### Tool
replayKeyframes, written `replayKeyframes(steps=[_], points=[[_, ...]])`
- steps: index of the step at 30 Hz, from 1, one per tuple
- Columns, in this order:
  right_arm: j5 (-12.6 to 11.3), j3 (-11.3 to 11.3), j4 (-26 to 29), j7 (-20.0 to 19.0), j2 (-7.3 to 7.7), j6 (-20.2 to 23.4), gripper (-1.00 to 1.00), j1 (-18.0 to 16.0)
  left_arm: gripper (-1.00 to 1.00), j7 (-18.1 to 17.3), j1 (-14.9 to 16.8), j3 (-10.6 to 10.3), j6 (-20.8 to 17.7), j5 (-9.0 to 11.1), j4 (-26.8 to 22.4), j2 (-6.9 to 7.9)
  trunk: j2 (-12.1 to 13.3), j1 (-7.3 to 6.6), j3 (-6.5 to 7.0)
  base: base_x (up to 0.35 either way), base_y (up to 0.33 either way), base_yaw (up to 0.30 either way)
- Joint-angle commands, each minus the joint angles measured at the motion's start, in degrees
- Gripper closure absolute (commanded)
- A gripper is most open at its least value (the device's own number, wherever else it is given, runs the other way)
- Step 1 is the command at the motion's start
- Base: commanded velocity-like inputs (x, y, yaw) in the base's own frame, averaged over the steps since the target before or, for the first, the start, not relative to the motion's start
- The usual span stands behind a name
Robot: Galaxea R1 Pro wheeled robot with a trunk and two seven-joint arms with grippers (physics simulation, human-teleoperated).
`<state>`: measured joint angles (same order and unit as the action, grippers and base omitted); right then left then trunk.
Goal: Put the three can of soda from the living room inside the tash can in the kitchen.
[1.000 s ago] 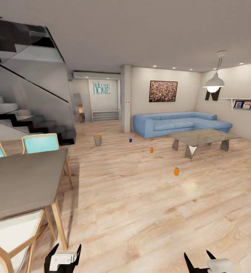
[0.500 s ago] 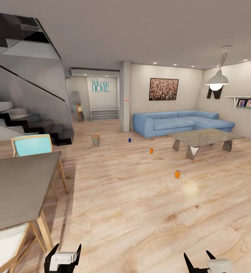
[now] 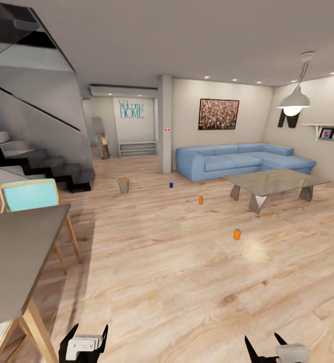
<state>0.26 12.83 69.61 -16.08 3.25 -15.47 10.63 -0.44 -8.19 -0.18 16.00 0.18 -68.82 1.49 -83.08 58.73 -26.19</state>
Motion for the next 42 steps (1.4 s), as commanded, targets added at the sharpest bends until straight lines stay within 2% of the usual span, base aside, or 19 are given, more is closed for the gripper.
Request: replayKeyframes(steps=[1, 15, 42], points=[[0.0, 0.0, 0.0, 0.0, 0.00, 0.0, -1.00, 0.0, -1.00, 0.0, 0.0, 0.0, 0.0, 0.0, 0.0, 0.00, 0.0, 0.00, -0.09, 0.323, -0.104, 0.000], [0.0, -0.2, -0.1, 0.0, -0.07, 0.0, -1.00, 0.0, -1.00, 0.0, 0.0, 0.0, 0.0, 0.0, 0.0, 0.00, 0.0, 0.00, -0.68, 0.323, -0.104, 0.026], [0.1, -0.3, -0.8, 0.0, -0.09, -0.1, -1.00, 0.0, -1.00, 0.0, 0.0, 0.0, 0.0, 0.0, 0.0, 0.00, 0.0, 0.00, -0.69, 0.323, -0.105, 0.233]])
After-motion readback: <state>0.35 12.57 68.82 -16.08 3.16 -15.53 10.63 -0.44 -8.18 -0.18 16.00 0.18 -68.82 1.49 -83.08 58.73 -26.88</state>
